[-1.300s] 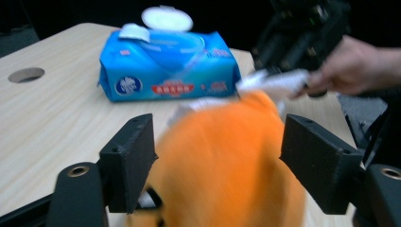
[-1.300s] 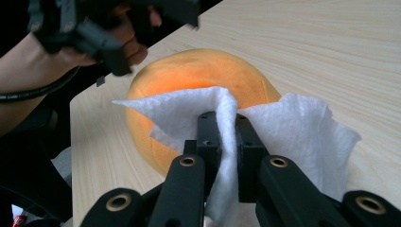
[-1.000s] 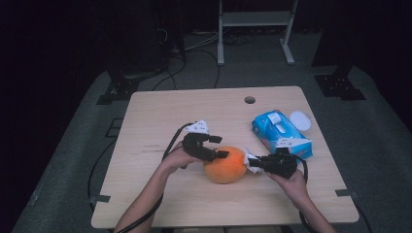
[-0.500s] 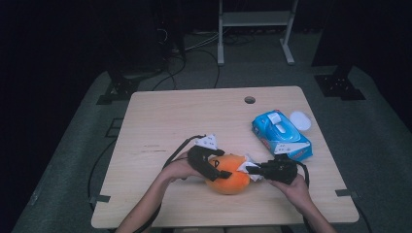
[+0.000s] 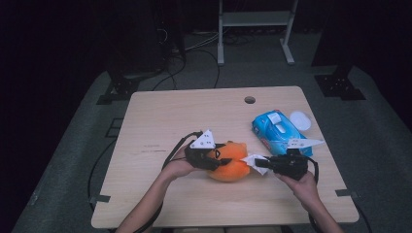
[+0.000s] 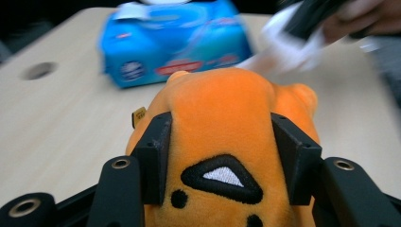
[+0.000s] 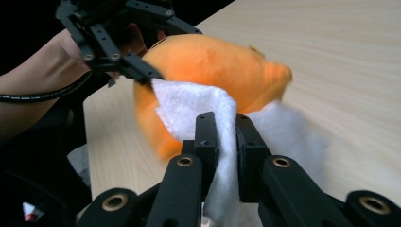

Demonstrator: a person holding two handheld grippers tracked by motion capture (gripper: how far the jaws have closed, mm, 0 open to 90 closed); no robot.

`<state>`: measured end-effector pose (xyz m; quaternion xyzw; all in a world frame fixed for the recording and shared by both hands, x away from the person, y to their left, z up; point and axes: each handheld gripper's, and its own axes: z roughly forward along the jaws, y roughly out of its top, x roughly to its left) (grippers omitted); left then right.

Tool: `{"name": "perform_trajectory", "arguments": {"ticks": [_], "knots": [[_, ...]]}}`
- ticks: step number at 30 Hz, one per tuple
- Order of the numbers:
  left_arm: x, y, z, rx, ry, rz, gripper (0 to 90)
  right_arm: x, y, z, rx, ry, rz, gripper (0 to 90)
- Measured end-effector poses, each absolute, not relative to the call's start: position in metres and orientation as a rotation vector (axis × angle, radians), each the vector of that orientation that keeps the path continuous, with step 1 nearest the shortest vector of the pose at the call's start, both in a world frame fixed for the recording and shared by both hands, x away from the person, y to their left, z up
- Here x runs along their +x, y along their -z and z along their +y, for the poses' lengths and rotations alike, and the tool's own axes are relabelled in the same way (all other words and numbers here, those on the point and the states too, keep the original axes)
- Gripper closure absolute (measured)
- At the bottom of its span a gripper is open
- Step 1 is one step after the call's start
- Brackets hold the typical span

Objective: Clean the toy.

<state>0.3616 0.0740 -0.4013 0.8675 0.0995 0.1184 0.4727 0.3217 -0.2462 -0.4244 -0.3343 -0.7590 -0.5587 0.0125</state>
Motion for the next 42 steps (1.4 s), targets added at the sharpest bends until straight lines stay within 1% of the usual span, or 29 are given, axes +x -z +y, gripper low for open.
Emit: {"name": "perform_trajectory", "arguments": {"ticks": [4,7,15,19,23,28,33,35,42], "knots": [[0.368,0.411,0.079,2.148,-0.329,0.288,45.0,0.32,0.418,-0.257,-1.069,1.743,-2.411,81.2],[0.367,0.417,0.081,2.13,-0.318,0.3,43.6,0.319,0.417,-0.263,-1.082,1.717,-2.449,81.3],[0.366,0.417,0.083,2.127,-0.291,0.303,36.9,0.311,0.431,-0.278,-1.126,1.576,-2.558,81.2],[0.367,0.416,0.083,2.129,-0.279,0.303,35.3,0.304,0.44,-0.288,-1.134,1.525,-2.562,81.1],[0.368,0.415,0.083,2.133,-0.27,0.308,32.0,0.3,0.448,-0.294,-1.136,1.443,-2.605,74.6],[0.368,0.413,0.083,2.137,-0.262,0.309,29.1,0.299,0.452,-0.3,-1.141,1.465,-2.555,64.8],[0.367,0.41,0.084,2.139,-0.26,0.302,28.1,0.298,0.453,-0.3,-1.125,1.477,-2.543,60.7],[0.366,0.408,0.085,2.134,-0.255,0.303,27.8,0.298,0.453,-0.301,-1.114,1.508,-2.522,57.6],[0.365,0.4,0.084,2.102,-0.243,0.294,25.8,0.299,0.444,-0.301,-1.101,1.558,-2.53,54.8]]}}
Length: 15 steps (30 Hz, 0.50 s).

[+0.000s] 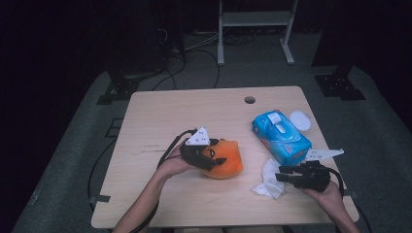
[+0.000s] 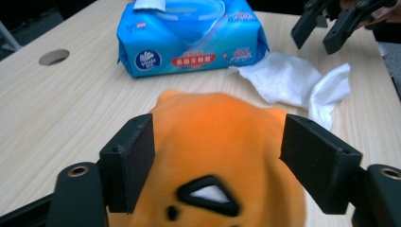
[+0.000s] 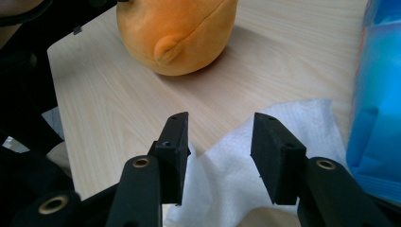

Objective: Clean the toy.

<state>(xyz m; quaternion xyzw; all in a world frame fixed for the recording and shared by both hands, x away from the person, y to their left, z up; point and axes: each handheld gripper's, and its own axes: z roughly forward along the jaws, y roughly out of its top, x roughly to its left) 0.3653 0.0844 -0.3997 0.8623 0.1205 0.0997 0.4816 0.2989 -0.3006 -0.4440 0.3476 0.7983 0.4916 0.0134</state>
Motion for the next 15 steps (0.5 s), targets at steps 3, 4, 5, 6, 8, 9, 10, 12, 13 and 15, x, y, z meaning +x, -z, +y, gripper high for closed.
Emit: {"name": "perform_trajectory", "arguments": {"ticks": [3,4,5,6,8,9,10,12,13,15], "knots": [[0.365,0.396,0.084,2.097,-0.244,0.289,23.1,0.301,0.442,-0.3,1.071,-1.533,2.472,52.4],[0.364,0.396,0.085,2.093,-0.244,0.292,22.0,0.302,0.441,-0.3,1.072,-1.53,2.464,50.9],[0.364,0.394,0.086,2.089,-0.245,0.297,20.9,0.303,0.441,-0.3,1.073,-1.532,2.46,50.2],[0.364,0.393,0.088,2.081,-0.246,0.299,20.2,0.304,0.441,-0.3,1.071,-1.53,2.459,49.1],[0.363,0.391,0.091,2.075,-0.25,0.305,18.9,0.307,0.44,-0.298,1.067,-1.515,2.454,48.3],[0.362,0.39,0.094,2.072,-0.249,0.309,18.5,0.307,0.439,-0.297,1.066,-1.506,2.456,47.8],[0.362,0.389,0.096,2.071,-0.251,0.311,18.1,0.308,0.439,-0.296,1.058,-1.503,2.45,47.1],[0.361,0.388,0.101,2.072,-0.259,0.325,17.2,0.309,0.438,-0.295,1.061,-1.494,2.447,46.2],[0.36,0.388,0.104,2.069,-0.259,0.33,17.2,0.309,0.438,-0.294,1.059,-1.492,2.445,46.0],[0.358,0.388,0.11,2.065,-0.265,0.341,17.1,0.309,0.438,-0.293,1.061,-1.489,2.442,45.6]]}}
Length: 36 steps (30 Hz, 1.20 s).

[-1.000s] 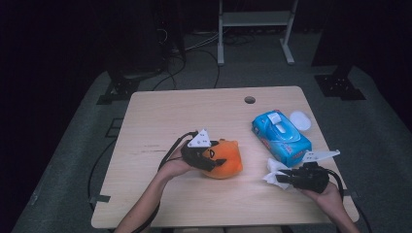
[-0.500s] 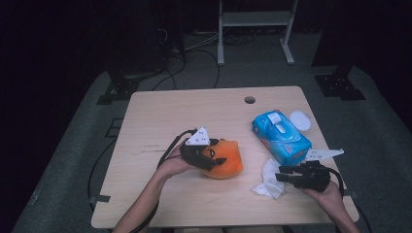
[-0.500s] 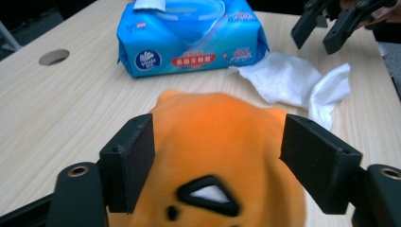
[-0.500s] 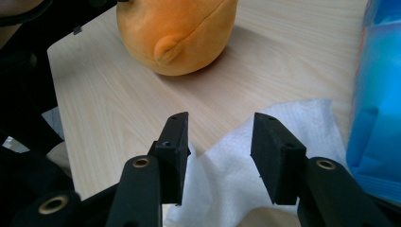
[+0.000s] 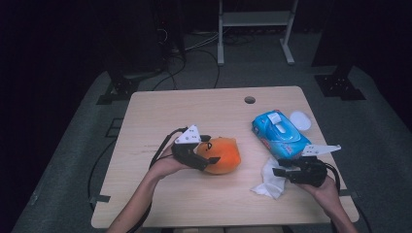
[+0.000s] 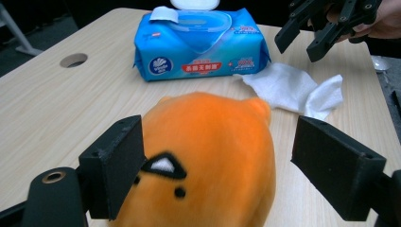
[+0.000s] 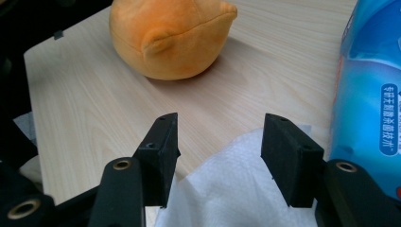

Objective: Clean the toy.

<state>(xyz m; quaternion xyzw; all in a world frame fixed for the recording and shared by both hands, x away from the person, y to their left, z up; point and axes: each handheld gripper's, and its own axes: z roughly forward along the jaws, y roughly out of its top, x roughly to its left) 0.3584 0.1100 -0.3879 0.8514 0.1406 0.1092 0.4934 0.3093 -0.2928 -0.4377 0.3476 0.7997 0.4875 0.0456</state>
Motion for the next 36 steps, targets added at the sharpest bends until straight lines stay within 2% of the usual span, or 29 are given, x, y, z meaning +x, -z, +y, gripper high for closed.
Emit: {"name": "perform_trajectory", "arguments": {"ticks": [16,36], "knots": [[0.347,0.4,0.149,2.046,-0.269,0.457,12.9,0.311,0.435,-0.288,1.044,-1.469,2.422,42.7],[0.335,0.417,0.177,2.057,-0.265,0.541,11.5,0.311,0.434,-0.289,1.045,-1.466,2.412,39.9]]}}
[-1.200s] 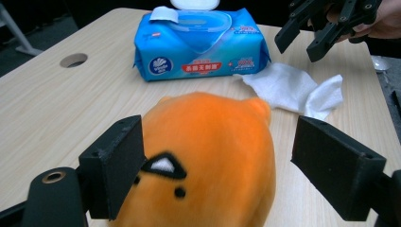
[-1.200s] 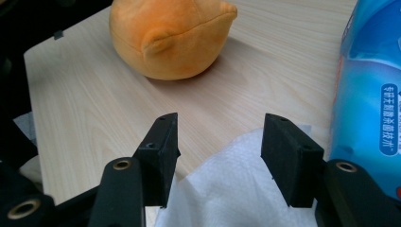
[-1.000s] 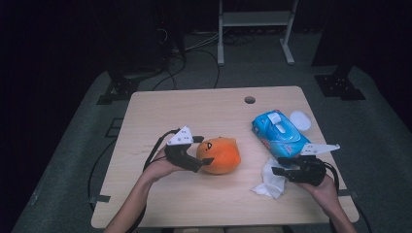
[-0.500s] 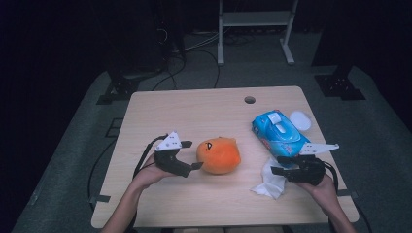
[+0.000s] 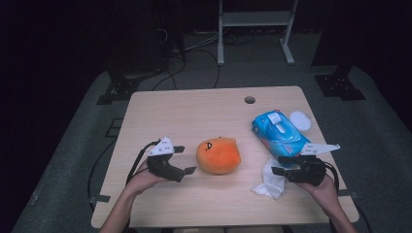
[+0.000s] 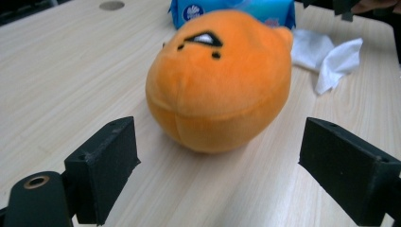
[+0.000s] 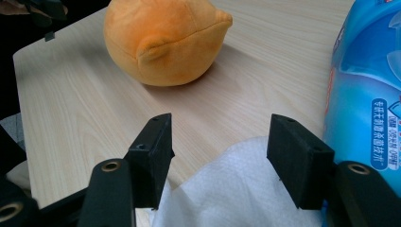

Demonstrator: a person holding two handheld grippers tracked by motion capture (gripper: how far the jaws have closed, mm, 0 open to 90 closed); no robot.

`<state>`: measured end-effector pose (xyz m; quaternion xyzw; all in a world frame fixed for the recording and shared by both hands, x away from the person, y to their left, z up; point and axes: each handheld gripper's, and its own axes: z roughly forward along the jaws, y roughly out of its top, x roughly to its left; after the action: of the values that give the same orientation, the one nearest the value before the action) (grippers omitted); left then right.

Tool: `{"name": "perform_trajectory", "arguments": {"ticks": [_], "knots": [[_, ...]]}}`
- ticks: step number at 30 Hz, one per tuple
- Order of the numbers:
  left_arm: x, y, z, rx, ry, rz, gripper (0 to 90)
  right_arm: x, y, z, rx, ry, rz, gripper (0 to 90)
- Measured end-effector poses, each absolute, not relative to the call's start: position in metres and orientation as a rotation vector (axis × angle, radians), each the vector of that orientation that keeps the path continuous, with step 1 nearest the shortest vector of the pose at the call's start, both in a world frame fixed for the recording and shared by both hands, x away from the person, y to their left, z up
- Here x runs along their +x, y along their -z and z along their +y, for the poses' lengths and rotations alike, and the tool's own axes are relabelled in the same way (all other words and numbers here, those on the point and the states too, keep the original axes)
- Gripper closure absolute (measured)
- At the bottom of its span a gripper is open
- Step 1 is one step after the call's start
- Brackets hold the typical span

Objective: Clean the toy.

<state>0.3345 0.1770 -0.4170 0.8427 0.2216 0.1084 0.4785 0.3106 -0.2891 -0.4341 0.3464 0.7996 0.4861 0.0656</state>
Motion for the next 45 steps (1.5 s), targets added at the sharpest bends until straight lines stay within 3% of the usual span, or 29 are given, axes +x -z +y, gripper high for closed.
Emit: {"name": "perform_trajectory", "arguments": {"ticks": [45], "knots": [[0.307,0.457,0.224,2.027,-0.248,0.709,10.5,0.307,0.443,-0.286,1.063,-1.478,2.426,36.1]]}}
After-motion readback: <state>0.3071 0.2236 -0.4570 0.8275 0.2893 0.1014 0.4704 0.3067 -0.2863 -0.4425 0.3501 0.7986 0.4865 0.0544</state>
